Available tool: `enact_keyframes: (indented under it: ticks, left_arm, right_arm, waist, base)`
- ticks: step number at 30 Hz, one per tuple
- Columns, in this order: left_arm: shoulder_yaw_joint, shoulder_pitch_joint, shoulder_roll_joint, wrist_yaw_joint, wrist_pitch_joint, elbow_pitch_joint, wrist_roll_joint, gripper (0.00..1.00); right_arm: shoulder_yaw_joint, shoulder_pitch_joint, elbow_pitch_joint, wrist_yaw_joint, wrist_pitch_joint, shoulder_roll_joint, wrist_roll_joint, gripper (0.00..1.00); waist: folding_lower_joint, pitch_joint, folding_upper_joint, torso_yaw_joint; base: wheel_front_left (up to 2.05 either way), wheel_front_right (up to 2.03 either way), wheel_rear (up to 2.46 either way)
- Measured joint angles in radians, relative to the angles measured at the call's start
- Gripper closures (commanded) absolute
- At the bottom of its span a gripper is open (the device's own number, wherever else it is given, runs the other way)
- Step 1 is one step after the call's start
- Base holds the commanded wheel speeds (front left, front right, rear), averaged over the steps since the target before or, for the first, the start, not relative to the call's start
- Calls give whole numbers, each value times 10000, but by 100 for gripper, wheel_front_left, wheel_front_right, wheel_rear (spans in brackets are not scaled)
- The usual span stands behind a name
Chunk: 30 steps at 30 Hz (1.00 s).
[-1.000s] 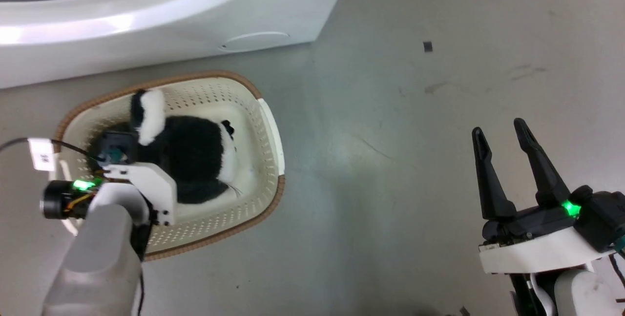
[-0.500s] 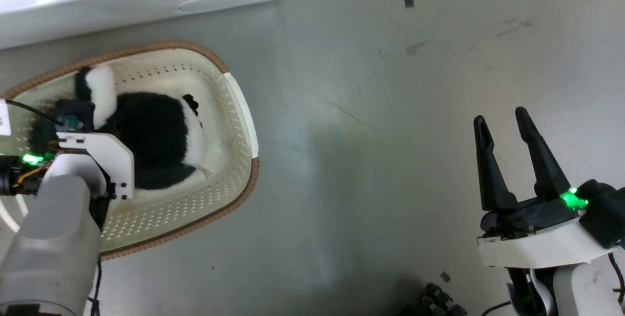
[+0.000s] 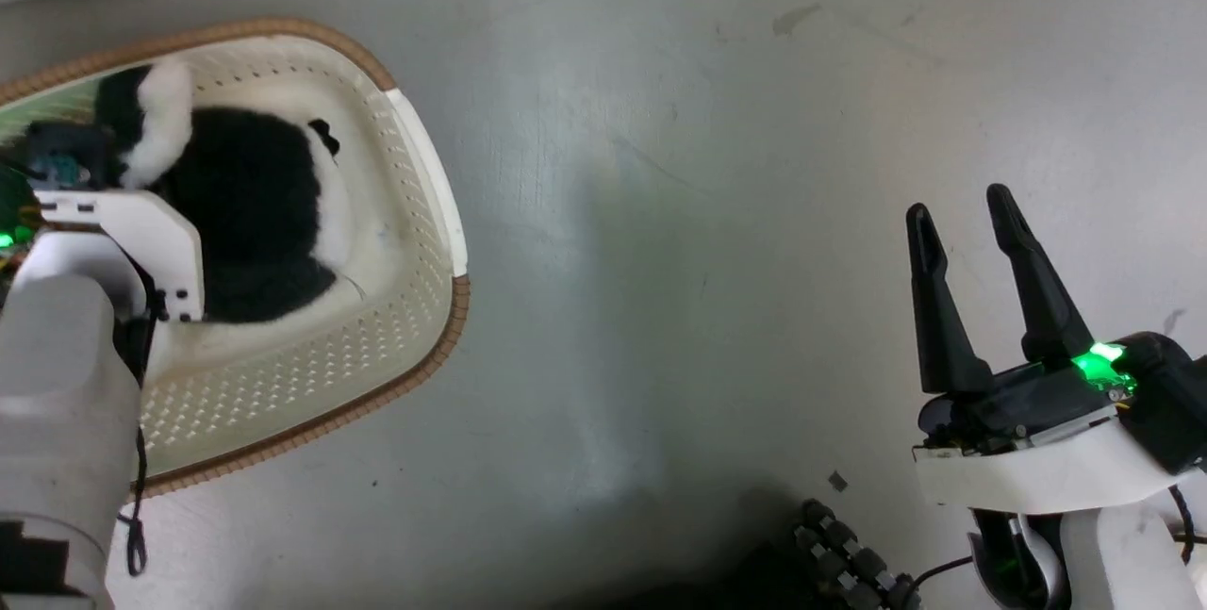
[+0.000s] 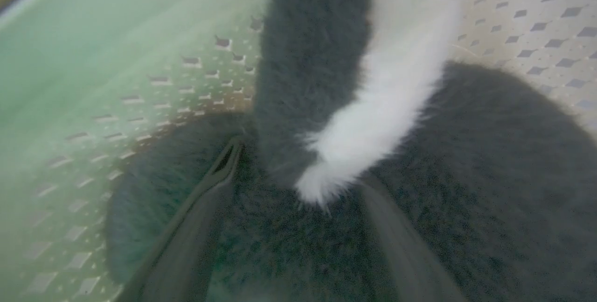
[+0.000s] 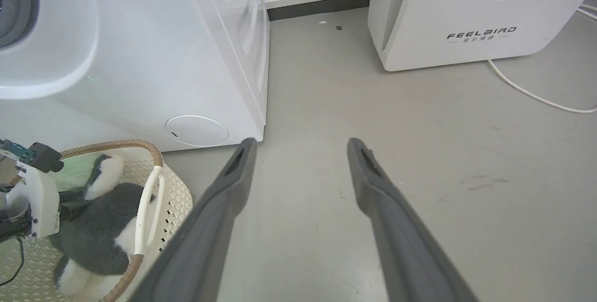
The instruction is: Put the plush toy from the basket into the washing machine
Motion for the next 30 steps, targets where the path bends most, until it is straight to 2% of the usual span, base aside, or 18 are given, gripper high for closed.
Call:
enact_keyframes:
  ticks: [3,6,7,8,10,16,23,27,30]
  left_arm:
    - [-157,-308,67,-345,-82,213,-38,0]
    - [-324,-357,50,-479,-38,255,-61,0]
    - [-347,-361,58,-556,-2,265,-69,67]
    - [-403,-369,61,-644,27,268,-69,100]
    - [-495,-370,44,-790,38,288,-73,100]
    - [-560,-234,-167,-872,-167,403,-215,100]
    - [-487,418,-736,-876,-811,366,-571,100]
    - [-207,1148,-1124,-878,-988,-10,-959,100]
    - [6,1987,-1206,-878,-1012,-963,-1085,100]
  right_arm:
    - [65,-82,-12,0,-56,0,13,0]
    - [75,-163,-46,0,-81,0,46,0]
    - [79,-183,-65,0,-82,0,48,0]
    - [82,-186,-75,0,-82,0,58,0]
    - [84,-186,-73,0,-82,0,61,0]
    - [75,-188,-12,0,-82,0,27,0]
    - [-100,-186,90,0,-82,0,-192,0]
    - [-232,-172,224,0,-82,0,-387,0]
    - [-307,-120,278,0,-82,0,-566,0]
  waist:
    - [0,211,0,-58]
    - [0,265,0,-66]
    - [0,278,0,-65]
    - [0,293,0,-66]
    - [0,291,0,-56]
    - [0,5,0,33]
    - [0,-819,0,240]
    - [-1,-1545,0,430]
    - [-1,-2155,0,606]
  base:
    - [0,0,0]
    - [0,0,0]
    - [0,0,0]
    - [0,0,0]
    - [0,0,0]
    - [0,0,0]
    - [0,0,0]
    - [0,0,0]
    - [0,0,0]
